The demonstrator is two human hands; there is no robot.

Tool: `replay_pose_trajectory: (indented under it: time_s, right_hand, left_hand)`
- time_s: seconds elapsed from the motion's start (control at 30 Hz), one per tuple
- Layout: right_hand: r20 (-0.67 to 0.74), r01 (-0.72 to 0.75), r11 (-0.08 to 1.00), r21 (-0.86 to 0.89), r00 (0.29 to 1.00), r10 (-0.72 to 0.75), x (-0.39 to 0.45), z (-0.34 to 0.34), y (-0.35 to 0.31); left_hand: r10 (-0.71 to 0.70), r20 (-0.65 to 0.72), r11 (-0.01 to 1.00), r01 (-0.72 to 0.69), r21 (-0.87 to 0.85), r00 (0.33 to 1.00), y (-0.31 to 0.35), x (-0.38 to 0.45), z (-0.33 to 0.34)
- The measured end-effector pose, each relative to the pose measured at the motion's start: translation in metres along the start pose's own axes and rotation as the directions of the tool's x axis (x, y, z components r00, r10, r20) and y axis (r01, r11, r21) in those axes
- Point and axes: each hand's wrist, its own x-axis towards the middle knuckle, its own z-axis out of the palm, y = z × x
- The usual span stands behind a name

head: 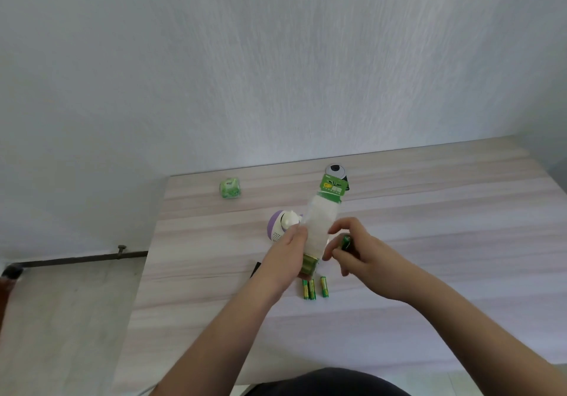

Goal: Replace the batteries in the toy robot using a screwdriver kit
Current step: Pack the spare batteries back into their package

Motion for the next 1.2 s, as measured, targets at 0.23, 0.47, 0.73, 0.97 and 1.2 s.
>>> replay_pose_trajectory:
  time_s: [0.23,0.47,0.73,0.97,1.2]
  right_hand:
    - [-0.208,0.063,0.992,0.112,0.977,-0.039,0.002,0.0,-0.007]
    - [-0.398,-0.034,0.999,-0.032,0.917,0.019,0.014,0.021,-0.008]
    - [-0.356,-0.116,0.977,-0.176,0.934,0.047,0.018,0.024,-0.005]
    - [-0.323,-0.077,0.964,-0.255,0.946,-0.01,0.02,0.022,-0.002]
    - [-0.32,-0.023,0.916,-0.401,0.94,-0.116,0.025,0.03,0.006]
  left_hand:
    - [-0.117,0.045,0.959,0.124,-0.253,0.992,0.001,0.003,-0.001]
    - [-0.109,0.098,0.954,0.132,-0.268,0.989,0.0,0.0,0.002]
    - [-0.08,0.117,0.965,0.107,-0.238,0.99,-0.002,-0.001,0.001]
    - [-0.07,0.119,0.968,0.096,-0.23,0.99,-0.002,0.001,0.002]
    - [-0.057,0.123,0.974,0.082,-0.212,0.991,-0.002,0.004,0.009]
